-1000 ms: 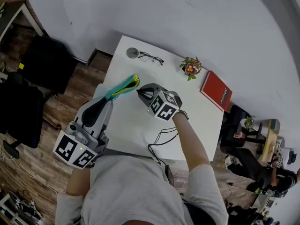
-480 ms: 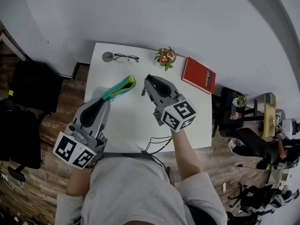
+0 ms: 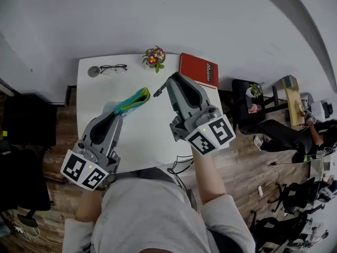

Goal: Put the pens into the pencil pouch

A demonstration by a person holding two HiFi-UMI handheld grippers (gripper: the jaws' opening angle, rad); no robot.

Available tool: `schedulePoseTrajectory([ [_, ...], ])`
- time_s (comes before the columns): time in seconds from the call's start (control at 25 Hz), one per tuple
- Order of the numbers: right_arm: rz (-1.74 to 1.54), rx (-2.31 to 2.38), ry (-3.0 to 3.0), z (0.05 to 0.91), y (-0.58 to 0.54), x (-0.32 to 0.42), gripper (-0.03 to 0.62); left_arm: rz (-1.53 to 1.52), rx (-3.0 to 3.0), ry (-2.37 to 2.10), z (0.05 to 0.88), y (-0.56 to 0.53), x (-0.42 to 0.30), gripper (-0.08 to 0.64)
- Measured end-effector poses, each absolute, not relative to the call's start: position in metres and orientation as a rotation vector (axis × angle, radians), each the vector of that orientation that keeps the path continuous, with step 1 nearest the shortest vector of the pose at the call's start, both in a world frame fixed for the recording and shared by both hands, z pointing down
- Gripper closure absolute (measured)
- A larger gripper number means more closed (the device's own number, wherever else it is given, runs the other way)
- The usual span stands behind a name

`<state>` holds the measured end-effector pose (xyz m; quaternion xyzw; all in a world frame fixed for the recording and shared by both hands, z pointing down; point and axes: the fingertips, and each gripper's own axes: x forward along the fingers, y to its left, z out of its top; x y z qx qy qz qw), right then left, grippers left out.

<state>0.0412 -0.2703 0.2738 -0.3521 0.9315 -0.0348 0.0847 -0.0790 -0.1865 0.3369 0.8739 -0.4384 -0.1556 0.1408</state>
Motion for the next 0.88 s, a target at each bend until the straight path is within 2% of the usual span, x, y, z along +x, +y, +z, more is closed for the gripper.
schedulePoseTrajectory([
  [0.4, -0.165, -1.027, 2.563, 0.226, -0.235, 0.095, 0.52, -0.461, 2.586, -1.105, 0.329, -0.184, -0.022, 0.515],
  [0.88, -0.308, -0.981, 2.559, 0.26, -0.215, 0.093, 0.52, -0.505, 2.626, -1.014, 0.314, -0.177, 0.004, 0.515],
])
